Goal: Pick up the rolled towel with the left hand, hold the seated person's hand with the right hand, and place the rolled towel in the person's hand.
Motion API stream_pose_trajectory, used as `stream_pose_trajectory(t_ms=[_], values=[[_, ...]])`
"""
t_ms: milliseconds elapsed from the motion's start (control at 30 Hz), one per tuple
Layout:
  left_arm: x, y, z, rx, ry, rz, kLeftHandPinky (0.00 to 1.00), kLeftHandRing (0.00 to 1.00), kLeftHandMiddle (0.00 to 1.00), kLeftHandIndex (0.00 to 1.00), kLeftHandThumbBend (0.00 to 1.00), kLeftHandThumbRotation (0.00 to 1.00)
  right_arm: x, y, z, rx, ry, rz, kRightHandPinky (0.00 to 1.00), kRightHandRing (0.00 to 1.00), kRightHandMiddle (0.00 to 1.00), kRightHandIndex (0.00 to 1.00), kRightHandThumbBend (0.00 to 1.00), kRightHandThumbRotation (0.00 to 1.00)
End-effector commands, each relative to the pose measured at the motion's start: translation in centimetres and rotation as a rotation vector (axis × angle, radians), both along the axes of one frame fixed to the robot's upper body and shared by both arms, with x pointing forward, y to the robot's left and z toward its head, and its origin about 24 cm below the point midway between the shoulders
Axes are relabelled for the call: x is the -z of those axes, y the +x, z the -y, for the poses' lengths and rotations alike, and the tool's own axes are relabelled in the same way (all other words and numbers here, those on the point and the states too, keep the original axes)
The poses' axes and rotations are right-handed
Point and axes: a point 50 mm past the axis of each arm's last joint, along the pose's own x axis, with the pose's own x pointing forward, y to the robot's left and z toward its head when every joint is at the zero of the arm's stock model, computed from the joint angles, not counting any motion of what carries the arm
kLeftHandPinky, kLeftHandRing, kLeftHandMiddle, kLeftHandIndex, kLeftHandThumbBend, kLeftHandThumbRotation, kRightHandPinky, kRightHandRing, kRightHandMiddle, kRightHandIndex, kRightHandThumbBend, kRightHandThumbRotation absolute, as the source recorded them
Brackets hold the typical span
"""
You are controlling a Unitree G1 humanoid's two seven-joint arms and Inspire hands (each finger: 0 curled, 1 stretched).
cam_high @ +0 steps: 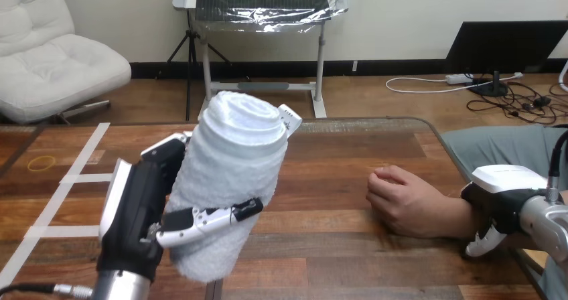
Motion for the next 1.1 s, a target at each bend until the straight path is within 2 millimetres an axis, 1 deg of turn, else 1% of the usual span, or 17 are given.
stream_pose_trajectory(t_ms=[0, 133, 233, 367, 633, 767, 1067], values=[[-1.5, 2.1, 0.4, 0.021, 0.015, 0.073, 0.43, 0.44, 0.47, 0.55, 0.61, 0.07, -1.1, 1.4, -0.7, -0.012, 0.035, 0.065, 0.36, 0.42, 0.5, 0.61, 0.63, 0.11], [-1.4, 2.9, 0.6, 0.017, 0.027, 0.052, 0.41, 0.43, 0.46, 0.54, 0.61, 0.09, -0.9, 1.4, -0.5, -0.014, 0.038, 0.071, 0.32, 0.38, 0.47, 0.57, 0.63, 0.1], [-1.3, 3.4, 0.7, 0.008, 0.038, 0.041, 0.37, 0.4, 0.46, 0.54, 0.62, 0.1, -0.9, 1.3, -0.4, -0.015, 0.037, 0.08, 0.3, 0.37, 0.45, 0.54, 0.63, 0.09], [-1.2, 4.1, 0.9, 0.007, 0.049, 0.034, 0.34, 0.38, 0.45, 0.54, 0.62, 0.09, -0.8, 1.3, -0.3, -0.011, 0.033, 0.096, 0.28, 0.35, 0.44, 0.52, 0.63, 0.09], [-0.9, 5.6, 1.5, 0.015, 0.03, 0.006, 0.36, 0.4, 0.45, 0.53, 0.62, 0.04, -0.9, 1.2, -0.2, -0.005, 0.038, 0.137, 0.26, 0.33, 0.44, 0.5, 0.62, 0.09], [-0.9, 6.1, 1.7, 0.016, 0.036, 0.005, 0.37, 0.41, 0.44, 0.53, 0.63, 0.04, -1.0, 1.1, -0.2, -0.001, 0.049, 0.16, 0.24, 0.32, 0.42, 0.47, 0.61, 0.05], [-1.0, 7.2, 2.4, 0.025, 0.054, 0.005, 0.38, 0.41, 0.44, 0.53, 0.63, 0.04, -1.3, 1.0, -0.1, -0.009, 0.067, 0.195, 0.23, 0.31, 0.41, 0.45, 0.59, 0.01]])
